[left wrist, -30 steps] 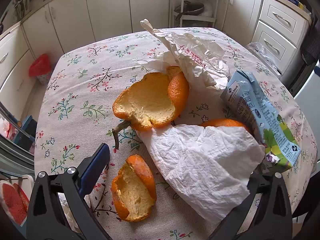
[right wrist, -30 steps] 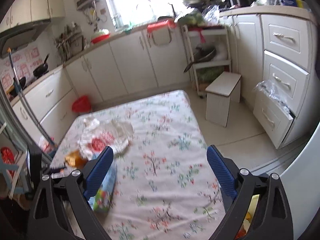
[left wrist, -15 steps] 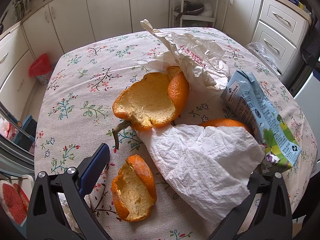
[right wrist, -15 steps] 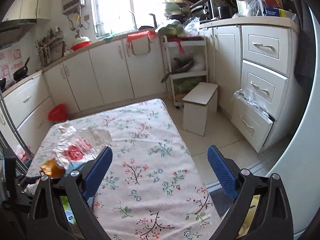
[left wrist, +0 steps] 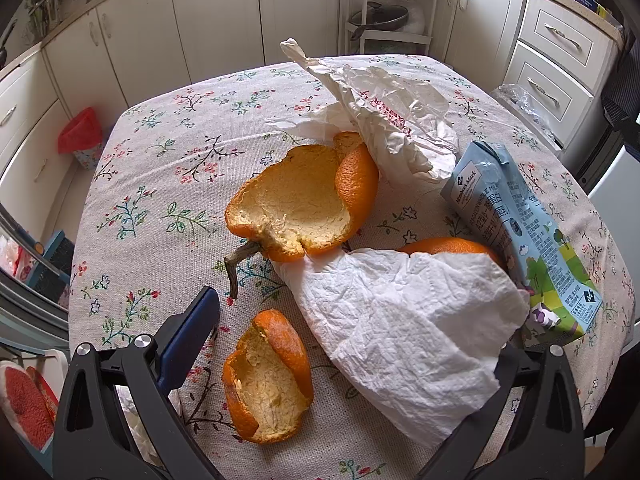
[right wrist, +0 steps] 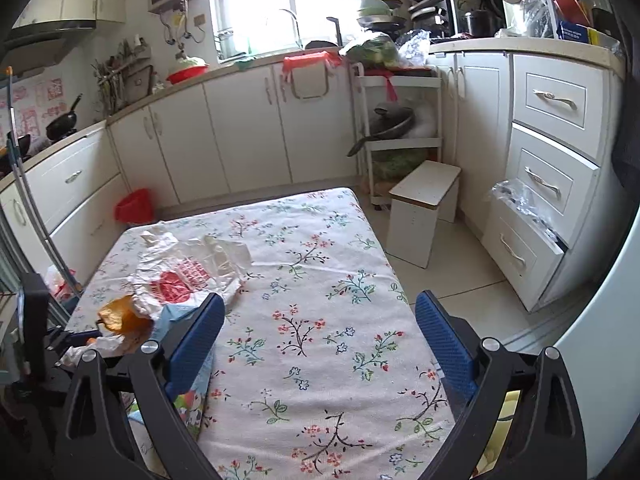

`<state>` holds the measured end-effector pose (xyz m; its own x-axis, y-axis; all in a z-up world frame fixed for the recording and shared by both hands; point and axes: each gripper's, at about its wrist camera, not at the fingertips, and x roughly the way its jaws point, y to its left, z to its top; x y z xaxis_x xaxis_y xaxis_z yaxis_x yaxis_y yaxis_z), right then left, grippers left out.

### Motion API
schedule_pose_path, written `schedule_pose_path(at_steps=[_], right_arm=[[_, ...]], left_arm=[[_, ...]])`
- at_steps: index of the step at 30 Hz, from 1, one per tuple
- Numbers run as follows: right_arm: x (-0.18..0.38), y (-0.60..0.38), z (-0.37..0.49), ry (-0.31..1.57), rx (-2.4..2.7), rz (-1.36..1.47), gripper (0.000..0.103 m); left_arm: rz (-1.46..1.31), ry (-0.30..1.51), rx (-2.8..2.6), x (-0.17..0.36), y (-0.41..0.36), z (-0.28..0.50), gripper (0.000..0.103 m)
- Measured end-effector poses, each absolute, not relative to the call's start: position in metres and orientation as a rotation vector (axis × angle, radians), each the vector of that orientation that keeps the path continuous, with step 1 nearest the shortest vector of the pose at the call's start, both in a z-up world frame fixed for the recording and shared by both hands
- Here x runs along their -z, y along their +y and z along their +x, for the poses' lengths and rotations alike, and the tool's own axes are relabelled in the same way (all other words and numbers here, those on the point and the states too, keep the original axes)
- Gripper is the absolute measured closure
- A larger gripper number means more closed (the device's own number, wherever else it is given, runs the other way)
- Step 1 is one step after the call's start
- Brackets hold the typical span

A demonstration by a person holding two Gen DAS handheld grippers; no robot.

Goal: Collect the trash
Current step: 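Return both tools to the table above the orange peels and tissue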

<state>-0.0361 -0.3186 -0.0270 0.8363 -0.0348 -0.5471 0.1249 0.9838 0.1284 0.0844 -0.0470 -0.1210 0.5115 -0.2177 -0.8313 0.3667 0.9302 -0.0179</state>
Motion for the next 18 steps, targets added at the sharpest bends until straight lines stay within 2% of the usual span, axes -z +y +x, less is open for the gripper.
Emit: schedule_pose_path(at_steps=[18], right_arm=[[0.023,-0.34,-0.066,0.665,-0.165,0.301,0.008]], left_arm=[[0.168,0.973,0.354,0.121,-0.047,0.085,0.006]])
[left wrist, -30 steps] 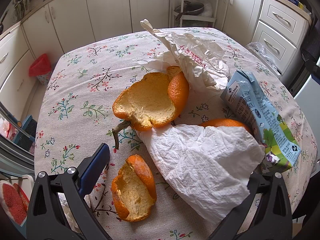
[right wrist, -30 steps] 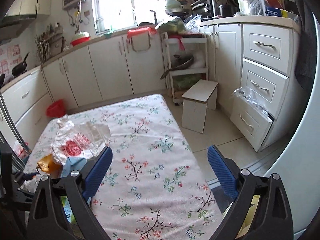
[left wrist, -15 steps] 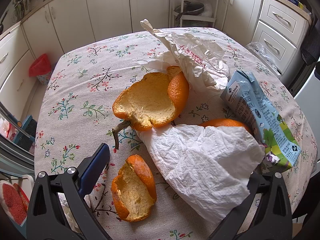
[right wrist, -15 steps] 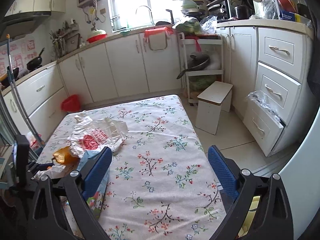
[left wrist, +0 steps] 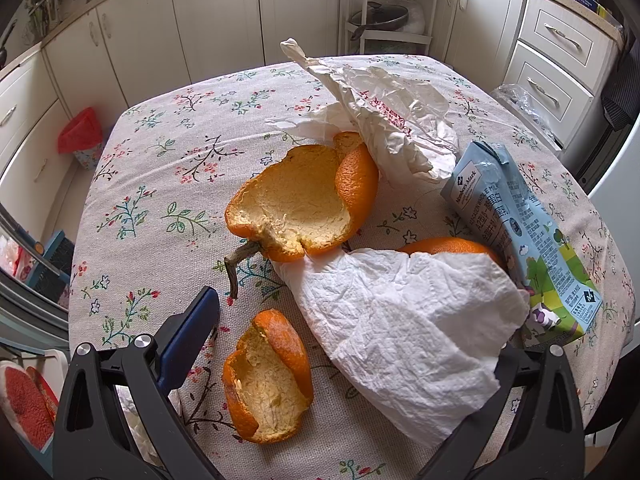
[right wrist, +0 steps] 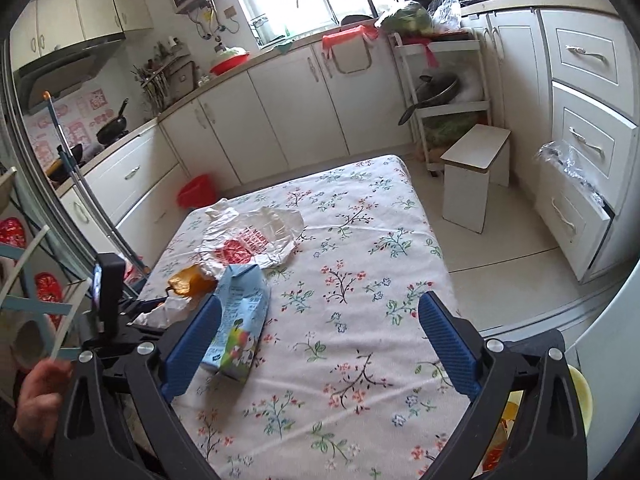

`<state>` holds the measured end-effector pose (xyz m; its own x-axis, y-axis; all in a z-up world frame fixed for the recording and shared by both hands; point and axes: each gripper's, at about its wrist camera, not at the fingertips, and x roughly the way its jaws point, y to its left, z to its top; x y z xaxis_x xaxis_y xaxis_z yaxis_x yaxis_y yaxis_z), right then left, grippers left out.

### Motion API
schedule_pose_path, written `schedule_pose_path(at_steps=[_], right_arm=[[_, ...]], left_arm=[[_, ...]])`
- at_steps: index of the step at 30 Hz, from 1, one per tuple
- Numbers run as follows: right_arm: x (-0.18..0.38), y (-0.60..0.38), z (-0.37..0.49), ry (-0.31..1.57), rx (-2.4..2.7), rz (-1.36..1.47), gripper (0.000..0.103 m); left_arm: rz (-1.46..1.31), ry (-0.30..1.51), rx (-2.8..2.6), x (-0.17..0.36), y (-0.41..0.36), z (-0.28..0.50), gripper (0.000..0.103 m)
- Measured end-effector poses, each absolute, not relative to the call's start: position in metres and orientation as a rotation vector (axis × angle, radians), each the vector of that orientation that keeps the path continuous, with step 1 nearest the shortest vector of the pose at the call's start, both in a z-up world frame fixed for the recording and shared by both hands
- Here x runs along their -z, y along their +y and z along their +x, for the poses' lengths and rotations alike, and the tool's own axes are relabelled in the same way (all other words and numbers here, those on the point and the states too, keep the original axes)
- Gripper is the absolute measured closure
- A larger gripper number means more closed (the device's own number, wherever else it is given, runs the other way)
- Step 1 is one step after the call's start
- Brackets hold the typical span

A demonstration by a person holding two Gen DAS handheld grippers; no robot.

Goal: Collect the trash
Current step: 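Return both tools to the table above the orange peels and tissue, then grasp the blue juice carton with the right gripper while the left gripper grasps an orange peel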

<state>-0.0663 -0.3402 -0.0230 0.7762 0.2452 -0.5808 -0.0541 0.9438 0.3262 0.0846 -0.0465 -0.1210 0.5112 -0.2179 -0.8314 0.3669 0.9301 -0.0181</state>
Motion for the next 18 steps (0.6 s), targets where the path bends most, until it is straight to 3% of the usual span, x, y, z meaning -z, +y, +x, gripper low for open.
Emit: schedule_pose_path(at_steps=[14,18], right_arm=[[0.027,-0.35,-0.066,0.689,-0.187,0.29,0.008],[0.025,-0.339,-0.065,0.684,-0.21,0.265,0.008]], left_arm=[[0.183,0.988,0.245,0.12,-0.041,0.081,0.007],[0.181,0.875,0.108,0.091,-0.027,0.063,0.007]])
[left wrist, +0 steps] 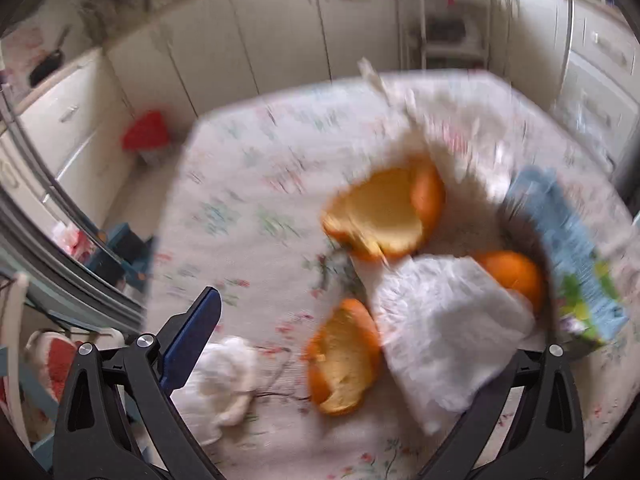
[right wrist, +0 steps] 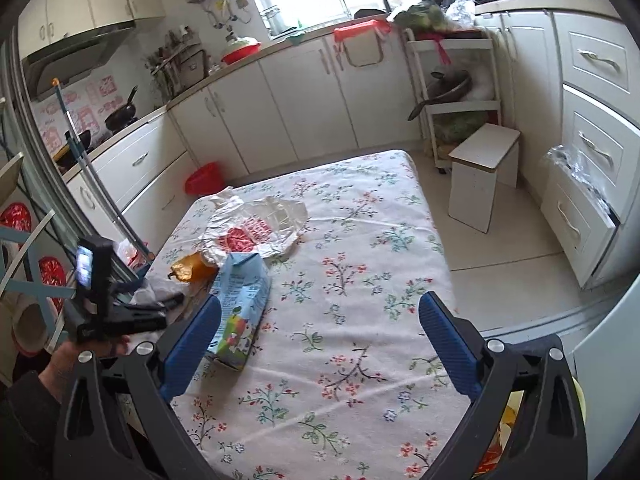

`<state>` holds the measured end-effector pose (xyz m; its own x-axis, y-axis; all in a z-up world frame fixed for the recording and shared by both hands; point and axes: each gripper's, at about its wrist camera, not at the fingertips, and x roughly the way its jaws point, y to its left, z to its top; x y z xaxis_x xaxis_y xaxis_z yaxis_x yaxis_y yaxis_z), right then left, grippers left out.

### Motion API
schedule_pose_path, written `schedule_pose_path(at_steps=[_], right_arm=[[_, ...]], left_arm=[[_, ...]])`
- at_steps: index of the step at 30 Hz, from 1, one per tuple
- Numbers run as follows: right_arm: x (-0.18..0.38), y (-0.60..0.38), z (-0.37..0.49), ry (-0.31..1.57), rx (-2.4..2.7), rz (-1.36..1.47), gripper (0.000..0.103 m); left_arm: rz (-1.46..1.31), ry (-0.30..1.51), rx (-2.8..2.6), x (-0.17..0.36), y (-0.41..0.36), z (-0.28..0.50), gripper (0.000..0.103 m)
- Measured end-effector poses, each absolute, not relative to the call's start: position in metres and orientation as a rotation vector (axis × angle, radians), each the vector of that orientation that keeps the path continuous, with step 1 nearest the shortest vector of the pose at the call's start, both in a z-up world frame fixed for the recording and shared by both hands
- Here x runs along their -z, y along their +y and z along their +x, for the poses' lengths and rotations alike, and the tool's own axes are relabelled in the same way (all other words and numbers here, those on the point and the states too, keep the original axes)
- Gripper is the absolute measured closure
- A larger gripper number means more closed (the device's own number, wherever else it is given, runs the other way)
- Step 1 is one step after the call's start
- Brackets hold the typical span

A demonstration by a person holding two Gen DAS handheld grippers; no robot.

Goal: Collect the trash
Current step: 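Grasp the blue juice carton with the right gripper while the left gripper grasps an orange peel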

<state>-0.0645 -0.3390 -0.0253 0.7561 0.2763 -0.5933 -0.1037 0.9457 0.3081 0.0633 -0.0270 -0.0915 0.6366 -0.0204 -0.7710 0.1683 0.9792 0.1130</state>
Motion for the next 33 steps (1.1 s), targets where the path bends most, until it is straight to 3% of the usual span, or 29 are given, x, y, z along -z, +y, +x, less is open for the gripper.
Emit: schedule_pose_path(at_steps=[5,11,14,19,30,33], right_arm=[[0.024,-0.326,-0.062,0.678,-0.235,0.24,0.008],[0.029,-0.306,-0.057,0.715,-0.271,0.218,0.008],[0.034,-0.292,-0.054,0.737,-0.289,0.191,0.008],[0.041,-0.276,-0.047,0.766,-0.304,0.164,0.008],[0.051,-0.264,-0.032,0.813,-0.305,0.16,0.008],[0.054,-0.259,-0.028,0.828,-0.312,0.154,0.008]], left_arm=[[-0.103,0.81,0.238,0.065,0.016,0.028,0.007],[-0.069,0.778,0.204,0.06,0.031,0.003,0.007],[-0.063,0.793,0.226,0.063,0.031,0.004,0.014],[0.042,0.82,0.2,0.069,0.024,0.013,0.039],[0.03,0.834,0.3,0.071,0.006,0.028,0.043],[0.021,0.878,0.297,0.079,-0.004,0.039,0.051]])
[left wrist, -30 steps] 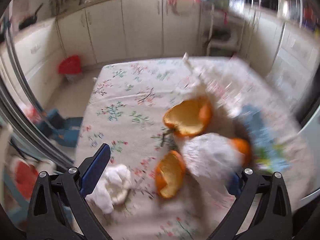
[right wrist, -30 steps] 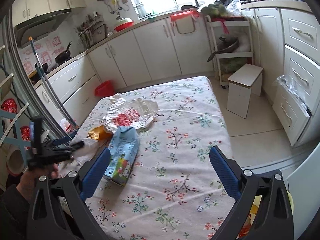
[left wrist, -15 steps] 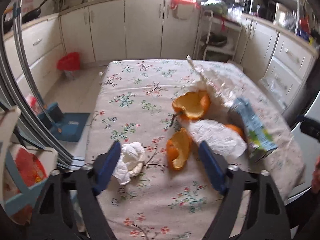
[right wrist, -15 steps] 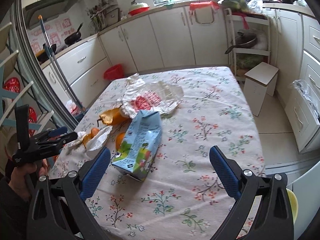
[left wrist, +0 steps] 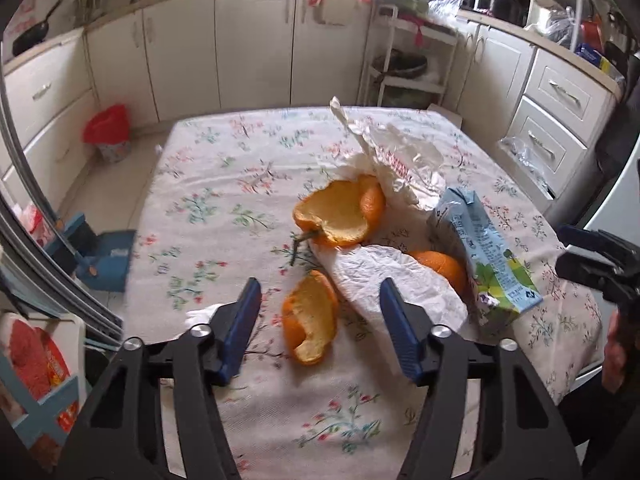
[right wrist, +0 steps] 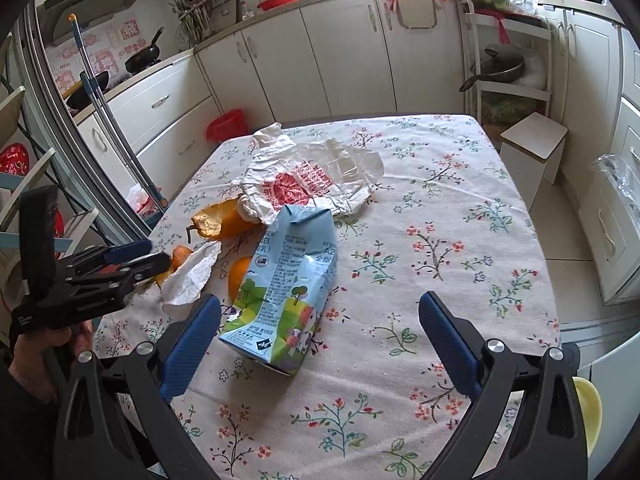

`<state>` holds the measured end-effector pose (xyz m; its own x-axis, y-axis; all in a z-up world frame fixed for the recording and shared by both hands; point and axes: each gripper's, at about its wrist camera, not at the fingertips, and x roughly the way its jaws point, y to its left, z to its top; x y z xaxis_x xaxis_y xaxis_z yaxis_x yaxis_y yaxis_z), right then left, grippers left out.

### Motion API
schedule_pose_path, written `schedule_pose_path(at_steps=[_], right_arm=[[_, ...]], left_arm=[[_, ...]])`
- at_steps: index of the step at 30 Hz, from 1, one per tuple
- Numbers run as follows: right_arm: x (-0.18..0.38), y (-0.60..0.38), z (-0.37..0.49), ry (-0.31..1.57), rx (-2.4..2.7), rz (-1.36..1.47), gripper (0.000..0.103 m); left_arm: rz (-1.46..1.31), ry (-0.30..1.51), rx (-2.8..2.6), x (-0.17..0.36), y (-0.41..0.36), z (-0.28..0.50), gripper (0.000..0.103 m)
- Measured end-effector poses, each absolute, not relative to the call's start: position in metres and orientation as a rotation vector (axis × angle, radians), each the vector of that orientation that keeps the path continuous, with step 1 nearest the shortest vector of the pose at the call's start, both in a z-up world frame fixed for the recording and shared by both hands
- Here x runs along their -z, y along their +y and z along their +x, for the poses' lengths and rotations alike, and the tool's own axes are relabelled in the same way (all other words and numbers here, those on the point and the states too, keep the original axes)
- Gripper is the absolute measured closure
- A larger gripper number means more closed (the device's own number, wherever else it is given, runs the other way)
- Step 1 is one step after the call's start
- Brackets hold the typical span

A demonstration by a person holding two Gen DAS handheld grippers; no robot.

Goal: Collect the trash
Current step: 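Grasp the blue juice carton with the right gripper while the left gripper grasps an orange peel, then lift the carton and peel and carry both to the yellow bucket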

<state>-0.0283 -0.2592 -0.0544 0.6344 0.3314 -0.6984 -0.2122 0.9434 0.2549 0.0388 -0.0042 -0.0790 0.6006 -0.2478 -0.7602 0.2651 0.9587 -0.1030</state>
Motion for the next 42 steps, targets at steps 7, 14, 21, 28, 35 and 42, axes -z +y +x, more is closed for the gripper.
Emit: schedule_pose_path(at_steps=[7,14,21,28,35,42], right_arm=[[0.062,-0.244,-0.02,0.859,-0.339,0.142,0.008],[0.07,-0.221,-0.009,0.885,-0.341,0.095,0.008],[0.088,-0.215,0.002,0.955,-0.334,0.056,0.012],[0.087,-0.229,-0.001,0.982,-0.365,0.097,0.035],[0.08,-0.245,-0.012,0.991,-0.365,0.082,0.035],[0.084,-0.25,-0.017,1.006,-0.362,0.081,0.035]], left_arm=[[-0.045,0.979,0.28,0.099,-0.011,0.062,0.072],[-0.088,0.999,0.29,0.101,-0.005,0.071,0.089],[-0.121,1.035,0.285,0.104,0.007,0.076,0.089],[-0.111,1.039,0.301,0.103,0.006,0.066,0.09],[-0.092,1.024,0.289,0.101,0.011,0.051,0.089],[-0.019,1.004,0.29,0.102,0.001,0.043,0.098]])
